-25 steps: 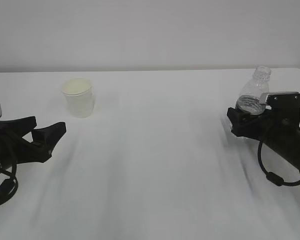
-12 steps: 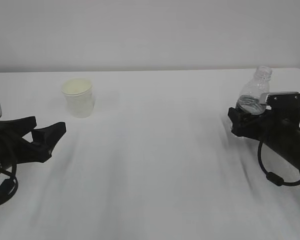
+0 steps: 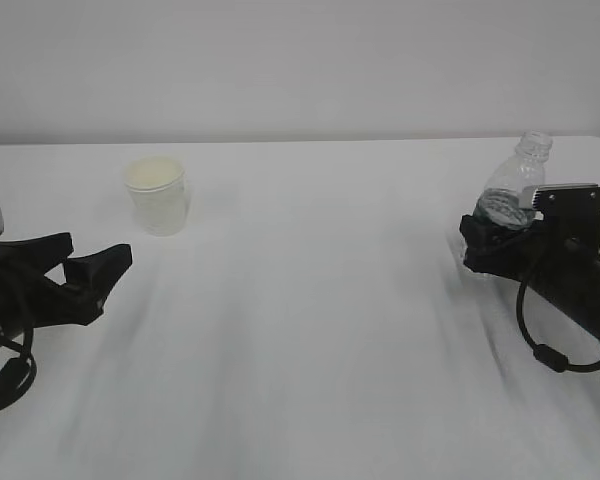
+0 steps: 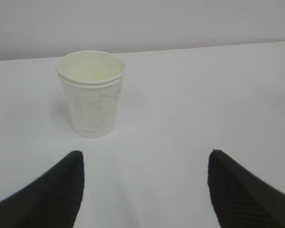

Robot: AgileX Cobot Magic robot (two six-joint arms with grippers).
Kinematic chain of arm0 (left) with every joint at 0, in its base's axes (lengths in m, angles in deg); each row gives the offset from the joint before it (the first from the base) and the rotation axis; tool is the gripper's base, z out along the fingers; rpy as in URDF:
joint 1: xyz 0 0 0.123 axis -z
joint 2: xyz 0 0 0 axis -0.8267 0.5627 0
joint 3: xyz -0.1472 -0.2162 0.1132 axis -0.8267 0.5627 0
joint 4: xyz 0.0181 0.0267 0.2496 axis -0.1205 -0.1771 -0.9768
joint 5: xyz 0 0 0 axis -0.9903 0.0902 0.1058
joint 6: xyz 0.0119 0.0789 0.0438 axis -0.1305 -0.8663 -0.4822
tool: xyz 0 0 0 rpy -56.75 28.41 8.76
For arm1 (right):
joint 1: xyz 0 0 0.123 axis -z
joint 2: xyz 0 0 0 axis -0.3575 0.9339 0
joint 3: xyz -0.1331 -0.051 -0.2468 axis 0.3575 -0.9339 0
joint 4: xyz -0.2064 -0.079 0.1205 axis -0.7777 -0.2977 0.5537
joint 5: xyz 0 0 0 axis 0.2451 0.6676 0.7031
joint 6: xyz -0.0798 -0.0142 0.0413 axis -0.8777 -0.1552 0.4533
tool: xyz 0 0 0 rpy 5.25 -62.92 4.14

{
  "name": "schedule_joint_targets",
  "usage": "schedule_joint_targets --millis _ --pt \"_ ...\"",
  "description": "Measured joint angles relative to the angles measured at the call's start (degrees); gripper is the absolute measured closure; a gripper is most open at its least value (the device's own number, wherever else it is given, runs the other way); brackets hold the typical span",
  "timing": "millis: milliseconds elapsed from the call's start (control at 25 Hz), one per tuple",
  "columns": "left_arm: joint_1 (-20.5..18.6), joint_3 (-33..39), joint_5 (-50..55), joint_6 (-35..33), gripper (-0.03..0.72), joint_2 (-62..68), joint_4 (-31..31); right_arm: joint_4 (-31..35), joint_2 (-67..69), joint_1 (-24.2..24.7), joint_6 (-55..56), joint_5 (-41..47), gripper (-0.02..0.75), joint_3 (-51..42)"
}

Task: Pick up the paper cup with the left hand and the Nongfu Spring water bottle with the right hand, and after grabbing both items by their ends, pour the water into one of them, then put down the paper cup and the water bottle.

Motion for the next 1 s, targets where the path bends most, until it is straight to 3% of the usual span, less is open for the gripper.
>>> schedule_joint_targets --millis 720,1000 --pt "0.0 0.0 0.0 0.0 0.102 0.0 0.1 -2.6 -0.6 0.0 -1.3 0.9 0.293 0.0" --pt "0.0 0.0 0.0 0.0 0.102 0.0 0.3 -3.4 -4.4 0.0 -1.8 1.0 0.293 -4.2"
